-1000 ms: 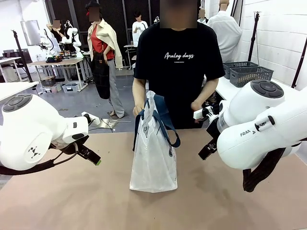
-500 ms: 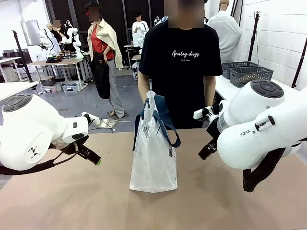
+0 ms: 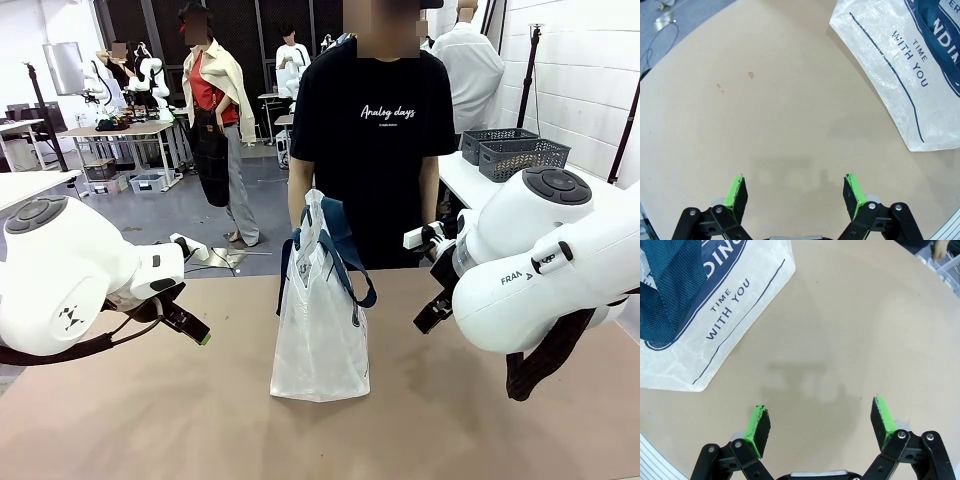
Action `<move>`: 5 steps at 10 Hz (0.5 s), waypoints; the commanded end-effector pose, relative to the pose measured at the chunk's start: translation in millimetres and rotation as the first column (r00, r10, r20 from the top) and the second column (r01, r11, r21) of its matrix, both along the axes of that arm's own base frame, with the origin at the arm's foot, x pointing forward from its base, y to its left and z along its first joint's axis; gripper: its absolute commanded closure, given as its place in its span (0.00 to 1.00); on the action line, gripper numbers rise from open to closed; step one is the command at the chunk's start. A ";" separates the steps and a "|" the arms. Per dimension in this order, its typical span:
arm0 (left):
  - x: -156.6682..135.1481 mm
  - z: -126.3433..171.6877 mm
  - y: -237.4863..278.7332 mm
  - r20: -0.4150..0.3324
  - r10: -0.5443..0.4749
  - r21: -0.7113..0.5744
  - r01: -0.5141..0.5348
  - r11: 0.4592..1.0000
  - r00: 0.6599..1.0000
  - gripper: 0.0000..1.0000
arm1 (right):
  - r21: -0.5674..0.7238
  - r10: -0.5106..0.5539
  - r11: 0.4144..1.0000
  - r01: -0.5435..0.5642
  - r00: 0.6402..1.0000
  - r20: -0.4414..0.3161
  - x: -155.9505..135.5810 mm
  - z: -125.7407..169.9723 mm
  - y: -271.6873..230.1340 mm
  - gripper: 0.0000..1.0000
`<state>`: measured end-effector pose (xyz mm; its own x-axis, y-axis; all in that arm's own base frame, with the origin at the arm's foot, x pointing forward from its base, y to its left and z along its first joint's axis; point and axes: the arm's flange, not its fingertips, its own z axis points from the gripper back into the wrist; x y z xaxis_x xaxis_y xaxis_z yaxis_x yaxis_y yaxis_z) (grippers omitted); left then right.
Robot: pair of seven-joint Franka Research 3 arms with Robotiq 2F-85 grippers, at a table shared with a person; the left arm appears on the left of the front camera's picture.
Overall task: Transfer purchased items from the store into the shopping bag.
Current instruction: Open the Reusable shopping bag in the center of the table.
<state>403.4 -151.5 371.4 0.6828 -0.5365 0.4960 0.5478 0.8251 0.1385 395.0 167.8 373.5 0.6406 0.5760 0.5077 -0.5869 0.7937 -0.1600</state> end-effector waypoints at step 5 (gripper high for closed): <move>0.2 0.0 0.7 0.000 0.001 0.000 -0.001 1.000 1.000 0.00 | 0.000 0.000 1.000 0.000 1.000 0.000 0.0 0.0 -0.1 0.00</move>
